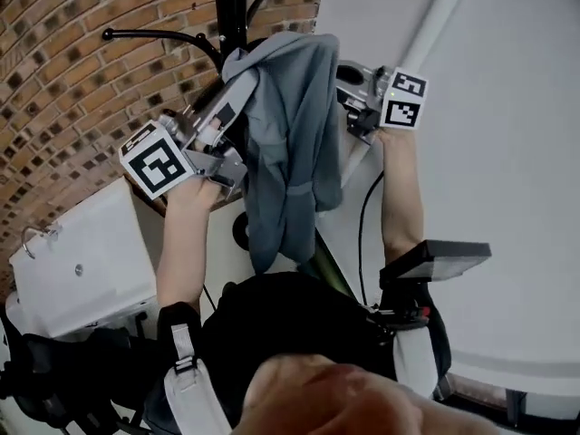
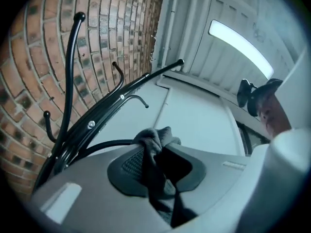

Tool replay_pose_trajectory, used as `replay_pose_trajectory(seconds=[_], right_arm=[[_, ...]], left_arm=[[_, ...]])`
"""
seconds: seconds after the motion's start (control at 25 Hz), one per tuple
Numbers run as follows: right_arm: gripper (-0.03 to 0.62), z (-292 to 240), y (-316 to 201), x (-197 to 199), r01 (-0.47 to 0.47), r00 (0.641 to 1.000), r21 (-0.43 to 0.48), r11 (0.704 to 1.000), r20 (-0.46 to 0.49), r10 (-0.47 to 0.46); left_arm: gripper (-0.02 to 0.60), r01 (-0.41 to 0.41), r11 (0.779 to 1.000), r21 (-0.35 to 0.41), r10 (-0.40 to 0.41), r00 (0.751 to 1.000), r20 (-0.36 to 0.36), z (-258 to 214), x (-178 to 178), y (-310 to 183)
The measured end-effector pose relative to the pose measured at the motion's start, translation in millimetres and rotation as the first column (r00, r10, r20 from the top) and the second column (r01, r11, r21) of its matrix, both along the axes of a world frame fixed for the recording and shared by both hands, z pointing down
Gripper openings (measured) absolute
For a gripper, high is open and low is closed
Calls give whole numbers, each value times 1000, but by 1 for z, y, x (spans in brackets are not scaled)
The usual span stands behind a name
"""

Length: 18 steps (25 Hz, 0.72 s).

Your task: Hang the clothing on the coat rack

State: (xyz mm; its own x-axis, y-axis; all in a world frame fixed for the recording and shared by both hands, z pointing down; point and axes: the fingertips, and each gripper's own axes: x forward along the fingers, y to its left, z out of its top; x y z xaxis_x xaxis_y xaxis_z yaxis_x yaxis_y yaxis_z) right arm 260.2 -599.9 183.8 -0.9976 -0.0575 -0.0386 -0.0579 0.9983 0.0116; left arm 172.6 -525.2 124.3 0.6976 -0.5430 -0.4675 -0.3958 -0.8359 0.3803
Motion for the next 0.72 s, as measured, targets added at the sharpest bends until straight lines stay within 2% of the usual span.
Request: replay_pose_trajectory(seconds=[0.08, 0.16, 0.28, 0.36, 0.4, 0.48, 0.56, 0.64, 0.72], right_arm=[[17, 2, 13, -2, 72, 997, -4, 997, 20, -72], [17, 3, 19, -2, 103, 994, 15, 995, 15, -104], [17, 2, 21, 3, 112, 993, 43, 993, 27, -113], [17, 2, 20, 5, 91, 995, 68, 994, 26, -93], [17, 1, 19, 5, 70, 997, 87, 994, 26, -73], [17, -10, 13, 9, 10, 998, 132, 991, 59, -18], [17, -28, 5, 18, -30, 990, 140, 990, 144, 10], [17, -41, 1, 23, -30, 981, 112, 993, 193, 8], [17, -39, -2, 19, -32, 988, 108, 994, 154, 15]], left_arm=[[61, 53, 998, 44, -55, 998, 44, 5, -1, 13], [61, 97, 993, 64, -101, 993, 64, 17, -2, 27], [61, 173, 983, 65, -175, 984, 17, 38, -12, 45], [61, 255, 954, 156, -262, 965, 24, 26, -11, 65], [61, 285, 928, 241, -308, 949, 65, 11, -3, 77], [58, 298, 856, 422, -400, 899, 177, -20, 25, 90], [37, 314, 794, 521, -499, 826, 262, -38, 41, 82], [31, 394, 757, 522, -590, 755, 286, -44, 30, 63], [3, 518, 702, 488, -684, 682, 260, -48, -2, 52]])
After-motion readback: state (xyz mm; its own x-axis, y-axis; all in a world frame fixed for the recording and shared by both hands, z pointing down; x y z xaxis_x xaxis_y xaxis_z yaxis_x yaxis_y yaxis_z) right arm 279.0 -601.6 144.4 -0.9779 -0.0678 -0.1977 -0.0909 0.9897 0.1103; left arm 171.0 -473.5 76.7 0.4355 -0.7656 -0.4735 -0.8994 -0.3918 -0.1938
